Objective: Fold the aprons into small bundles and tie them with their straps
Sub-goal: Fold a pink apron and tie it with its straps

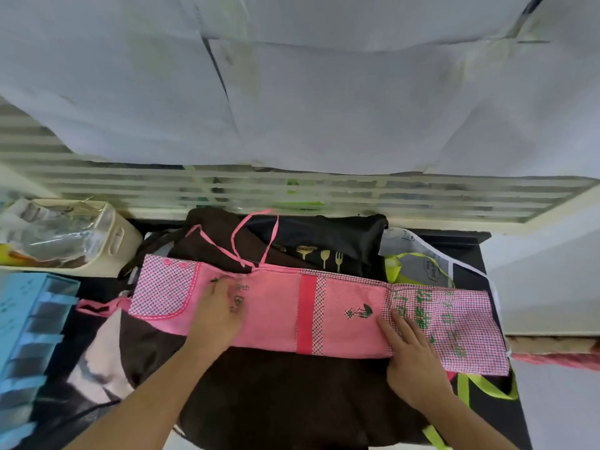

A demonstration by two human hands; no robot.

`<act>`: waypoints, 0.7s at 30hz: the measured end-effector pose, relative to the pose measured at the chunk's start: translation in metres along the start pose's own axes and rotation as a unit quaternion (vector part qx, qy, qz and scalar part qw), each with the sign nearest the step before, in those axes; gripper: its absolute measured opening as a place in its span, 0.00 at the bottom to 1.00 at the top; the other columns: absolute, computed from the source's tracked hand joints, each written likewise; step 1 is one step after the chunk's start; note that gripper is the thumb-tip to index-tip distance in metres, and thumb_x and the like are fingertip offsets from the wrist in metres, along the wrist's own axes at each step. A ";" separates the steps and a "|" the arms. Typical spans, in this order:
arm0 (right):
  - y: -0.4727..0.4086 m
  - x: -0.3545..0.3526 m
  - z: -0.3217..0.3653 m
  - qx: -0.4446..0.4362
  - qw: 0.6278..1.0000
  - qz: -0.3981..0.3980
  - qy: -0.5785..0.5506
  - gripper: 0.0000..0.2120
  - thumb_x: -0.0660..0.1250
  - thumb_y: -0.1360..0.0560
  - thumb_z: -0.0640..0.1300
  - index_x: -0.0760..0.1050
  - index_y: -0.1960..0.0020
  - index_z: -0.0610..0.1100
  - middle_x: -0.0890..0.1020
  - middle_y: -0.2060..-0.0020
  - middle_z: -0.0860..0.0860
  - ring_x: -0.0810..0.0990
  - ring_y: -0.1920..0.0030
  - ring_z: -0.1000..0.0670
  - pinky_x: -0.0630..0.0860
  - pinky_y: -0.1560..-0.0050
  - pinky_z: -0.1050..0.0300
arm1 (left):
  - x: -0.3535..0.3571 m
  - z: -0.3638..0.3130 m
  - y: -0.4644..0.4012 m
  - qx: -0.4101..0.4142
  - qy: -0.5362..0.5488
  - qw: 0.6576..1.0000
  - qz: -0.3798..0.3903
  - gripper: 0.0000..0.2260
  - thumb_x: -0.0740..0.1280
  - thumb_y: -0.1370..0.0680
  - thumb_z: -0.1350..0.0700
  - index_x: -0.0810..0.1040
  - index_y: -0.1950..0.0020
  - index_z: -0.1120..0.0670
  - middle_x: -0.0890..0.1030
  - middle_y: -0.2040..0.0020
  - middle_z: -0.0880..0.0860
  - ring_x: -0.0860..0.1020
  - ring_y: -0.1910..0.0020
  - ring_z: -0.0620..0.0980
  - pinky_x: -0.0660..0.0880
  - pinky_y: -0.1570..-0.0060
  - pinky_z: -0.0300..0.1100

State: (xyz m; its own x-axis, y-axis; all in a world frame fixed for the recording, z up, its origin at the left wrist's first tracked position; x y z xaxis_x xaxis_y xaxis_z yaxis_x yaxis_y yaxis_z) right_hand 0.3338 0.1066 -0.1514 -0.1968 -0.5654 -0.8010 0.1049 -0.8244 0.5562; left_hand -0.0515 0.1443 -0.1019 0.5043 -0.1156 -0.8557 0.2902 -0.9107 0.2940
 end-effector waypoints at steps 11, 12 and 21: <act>-0.005 -0.013 0.014 0.033 0.996 0.046 -0.062 0.43 0.62 0.24 0.43 0.46 0.15 0.58 0.43 0.16 0.56 0.39 0.16 0.46 0.49 0.18 0.45 | -0.047 -0.036 -0.061 -0.215 0.467 0.855 -0.064 0.07 0.68 0.17 0.59 0.81 0.52 0.61 0.82 0.64 0.57 0.77 0.73 0.48 0.74 0.73 0.41; -0.004 -0.013 0.014 0.034 0.996 0.047 -0.066 0.43 0.63 0.24 0.43 0.46 0.16 0.58 0.43 0.16 0.57 0.39 0.16 0.46 0.49 0.18 0.44 | -0.049 -0.035 -0.059 -0.211 0.452 0.864 -0.066 0.08 0.68 0.17 0.58 0.81 0.54 0.60 0.82 0.64 0.56 0.77 0.73 0.49 0.74 0.73 0.41; -0.001 -0.010 0.015 0.032 0.997 0.043 -0.061 0.45 0.63 0.25 0.44 0.44 0.16 0.58 0.41 0.16 0.56 0.37 0.17 0.46 0.50 0.18 0.44 | -0.048 -0.034 -0.053 -0.092 0.286 0.949 -0.097 0.14 0.73 0.20 0.50 0.72 0.41 0.51 0.83 0.56 0.54 0.84 0.60 0.54 0.79 0.62 0.48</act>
State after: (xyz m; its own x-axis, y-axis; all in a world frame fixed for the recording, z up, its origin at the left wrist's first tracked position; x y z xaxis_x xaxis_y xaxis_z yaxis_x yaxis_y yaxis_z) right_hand 0.3214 0.1139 -0.1405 -0.3078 -0.6236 -0.7186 0.0657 -0.7674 0.6378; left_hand -0.0635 0.2119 -0.0618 0.7705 0.3295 -0.5457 0.5335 -0.8018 0.2692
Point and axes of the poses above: each hand's wrist, its own y-axis away from the middle knuckle, its own x-axis out of the palm, z = x × y, the point moved 2 cm from there along -y, towards the middle knuckle
